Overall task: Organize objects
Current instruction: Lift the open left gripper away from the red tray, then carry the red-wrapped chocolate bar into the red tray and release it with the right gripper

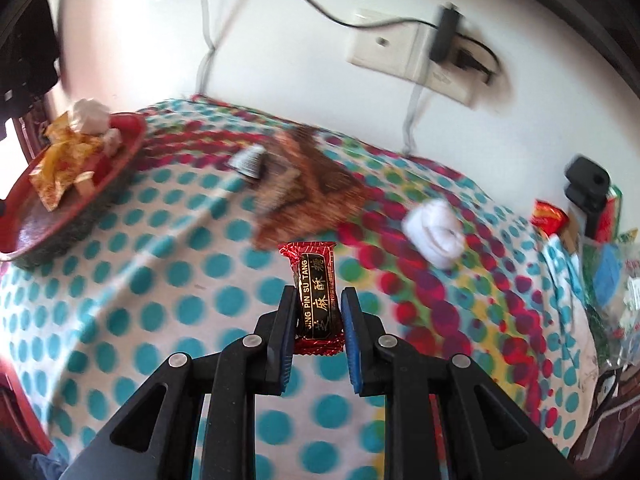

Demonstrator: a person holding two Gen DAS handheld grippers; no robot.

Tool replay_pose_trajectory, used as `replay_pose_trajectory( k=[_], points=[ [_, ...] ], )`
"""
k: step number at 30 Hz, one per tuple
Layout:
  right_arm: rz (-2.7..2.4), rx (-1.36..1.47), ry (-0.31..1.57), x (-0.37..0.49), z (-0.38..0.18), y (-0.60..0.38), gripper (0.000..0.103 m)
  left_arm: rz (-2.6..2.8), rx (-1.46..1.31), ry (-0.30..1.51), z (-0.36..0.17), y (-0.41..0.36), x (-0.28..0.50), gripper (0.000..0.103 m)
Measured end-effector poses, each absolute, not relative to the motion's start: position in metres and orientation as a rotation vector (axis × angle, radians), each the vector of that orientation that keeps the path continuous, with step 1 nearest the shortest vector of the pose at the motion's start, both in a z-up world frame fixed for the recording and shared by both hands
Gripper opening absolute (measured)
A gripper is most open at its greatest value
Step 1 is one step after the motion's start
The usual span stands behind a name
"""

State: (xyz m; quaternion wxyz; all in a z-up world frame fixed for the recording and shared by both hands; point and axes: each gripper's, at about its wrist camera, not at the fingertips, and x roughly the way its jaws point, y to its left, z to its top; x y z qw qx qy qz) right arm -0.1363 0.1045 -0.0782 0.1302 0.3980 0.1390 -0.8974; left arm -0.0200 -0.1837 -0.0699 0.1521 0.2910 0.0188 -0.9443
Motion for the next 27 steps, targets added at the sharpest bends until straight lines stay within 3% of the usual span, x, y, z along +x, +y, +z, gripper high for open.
replay_pose_trajectory(
  k=[27],
  points=[
    [-2.331,1.028,0.455,-0.141,-0.05,-0.083,0.021,-2.563,0.801,0.305,-0.069,-0.249,-0.012,0.052]
  ],
)
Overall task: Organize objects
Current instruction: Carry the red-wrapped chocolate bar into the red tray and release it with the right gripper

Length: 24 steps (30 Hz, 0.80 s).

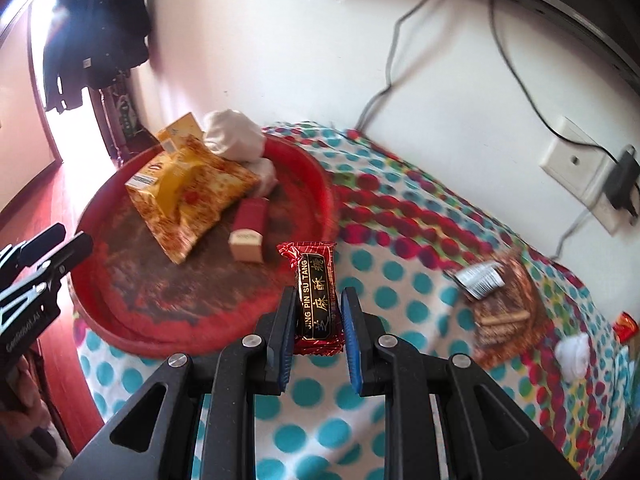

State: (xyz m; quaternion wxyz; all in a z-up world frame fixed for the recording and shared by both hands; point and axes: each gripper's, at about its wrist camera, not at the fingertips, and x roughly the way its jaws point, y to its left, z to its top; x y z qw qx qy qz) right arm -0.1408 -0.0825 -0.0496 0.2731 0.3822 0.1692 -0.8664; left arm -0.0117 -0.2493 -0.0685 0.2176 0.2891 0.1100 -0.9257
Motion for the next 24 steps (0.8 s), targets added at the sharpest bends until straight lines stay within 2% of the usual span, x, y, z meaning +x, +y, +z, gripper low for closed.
replay_pose_trajectory(
  k=[14,24],
  points=[
    [-2.232,1.082,0.484,-0.172,-0.07,-0.158,0.021,-2.476,0.754,0.404,-0.067,-0.286,0.001,0.052],
    [-2.222,1.16,0.47,-0.209,-0.094,-0.186,0.021,-2.484,0.778,0.363,-0.072,-0.283,-0.006,0.052]
  ],
)
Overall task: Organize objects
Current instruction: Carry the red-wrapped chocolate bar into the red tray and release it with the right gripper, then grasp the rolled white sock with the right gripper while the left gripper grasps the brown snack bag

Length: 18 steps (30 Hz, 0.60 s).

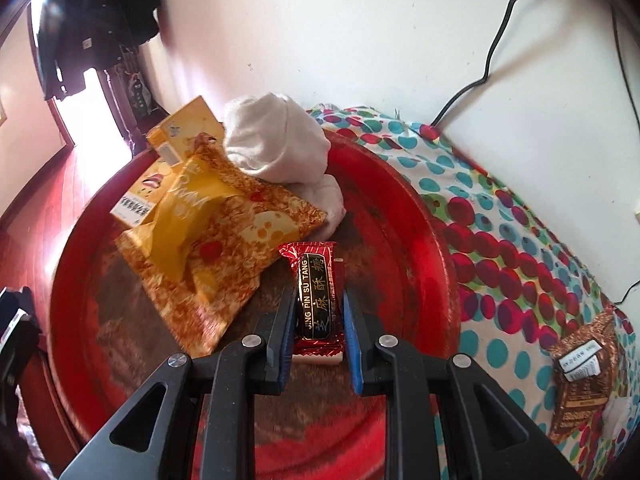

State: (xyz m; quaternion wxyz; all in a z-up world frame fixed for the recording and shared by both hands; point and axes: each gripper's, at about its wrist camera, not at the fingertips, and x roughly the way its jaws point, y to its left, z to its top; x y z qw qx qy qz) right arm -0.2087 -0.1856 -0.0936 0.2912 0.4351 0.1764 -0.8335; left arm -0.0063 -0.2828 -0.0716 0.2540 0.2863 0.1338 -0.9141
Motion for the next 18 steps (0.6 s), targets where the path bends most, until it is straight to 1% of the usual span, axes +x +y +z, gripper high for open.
replay_pose_trajectory(
  k=[3,4,6,7,12,15,18],
  points=[
    [-2.23,1.15,0.457,-0.212,-0.095,-0.186,0.023,-2.481,0.78,0.371,-0.073,-0.284,-0.006,0.052],
    [-2.227,1.139,0.448,-0.211,-0.094,-0.184,0.026,-2.479,0.781,0.368,-0.073,-0.284,-0.007,0.052],
    [-2.242,1.098,0.429,-0.205,-0.087,-0.177,0.051,-2.478,0.784,0.369,-0.074,-0.285,-0.007,0.052],
    [-2.257,1.071,0.418,-0.199,-0.083,-0.168,0.054,-2.479,0.784,0.37,-0.074,-0.284,-0.007,0.052],
    [-2.323,1.042,0.34,-0.181,-0.071,-0.102,0.054,-2.487,0.781,0.335,-0.072,-0.279,-0.007,0.052],
    [-2.41,1.078,0.288,-0.18,-0.068,-0.037,0.054,-2.494,0.779,0.304,-0.072,-0.273,-0.008,0.052],
    [-2.533,1.14,0.23,-0.194,-0.066,0.039,0.057,-2.505,0.774,0.27,-0.071,-0.266,-0.009,0.052]
  ],
)
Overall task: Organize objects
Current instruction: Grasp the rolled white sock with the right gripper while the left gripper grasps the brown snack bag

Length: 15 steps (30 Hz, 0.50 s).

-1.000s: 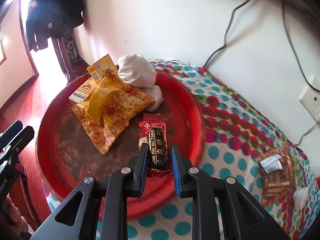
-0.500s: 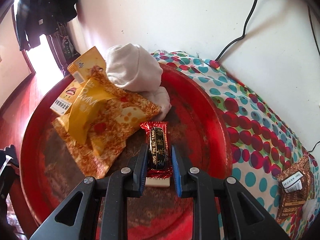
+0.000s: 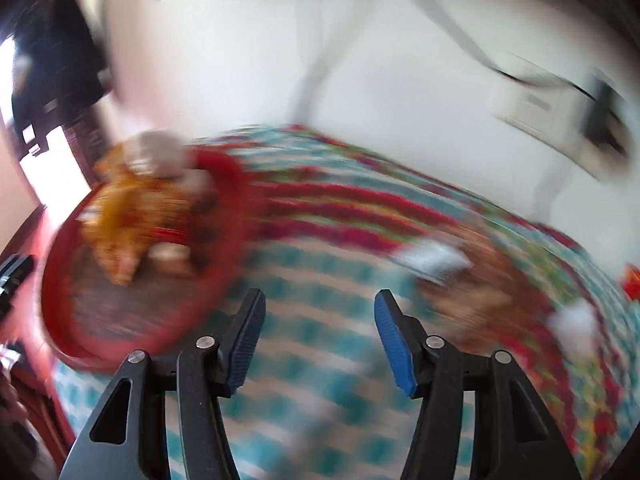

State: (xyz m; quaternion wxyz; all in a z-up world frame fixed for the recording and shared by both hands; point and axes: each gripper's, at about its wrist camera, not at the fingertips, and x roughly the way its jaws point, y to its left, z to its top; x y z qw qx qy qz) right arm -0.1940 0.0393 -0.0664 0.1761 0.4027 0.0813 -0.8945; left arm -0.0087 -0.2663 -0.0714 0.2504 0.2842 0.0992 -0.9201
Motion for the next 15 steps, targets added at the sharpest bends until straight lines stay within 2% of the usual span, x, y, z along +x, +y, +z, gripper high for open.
replay_pose_trajectory(
  k=[2,4,7,10,12,15],
  points=[
    [-2.631,1.175,0.185,-0.205,-0.064,0.089,0.06,-2.512,0.775,0.241,-0.071,-0.261,-0.01,0.052],
    [-2.713,1.228,0.137,-0.217,-0.064,0.136,0.067,-2.533,0.791,0.202,-0.073,-0.253,-0.013,0.052],
    [-2.764,1.296,0.105,-0.233,-0.073,0.184,0.067,-2.57,0.81,0.105,-0.075,-0.235,-0.018,0.052],
    [-2.766,1.315,0.097,-0.242,-0.081,0.201,0.071,-2.637,0.795,-0.007,-0.073,-0.212,-0.019,0.052],
    [-2.747,1.301,0.089,-0.249,-0.086,0.205,0.077,-2.684,0.769,-0.072,-0.07,-0.196,-0.017,0.052],
    [-2.749,1.274,0.114,-0.257,-0.091,0.201,0.079,-2.73,0.755,-0.139,-0.07,-0.178,-0.016,0.053]
  ],
)
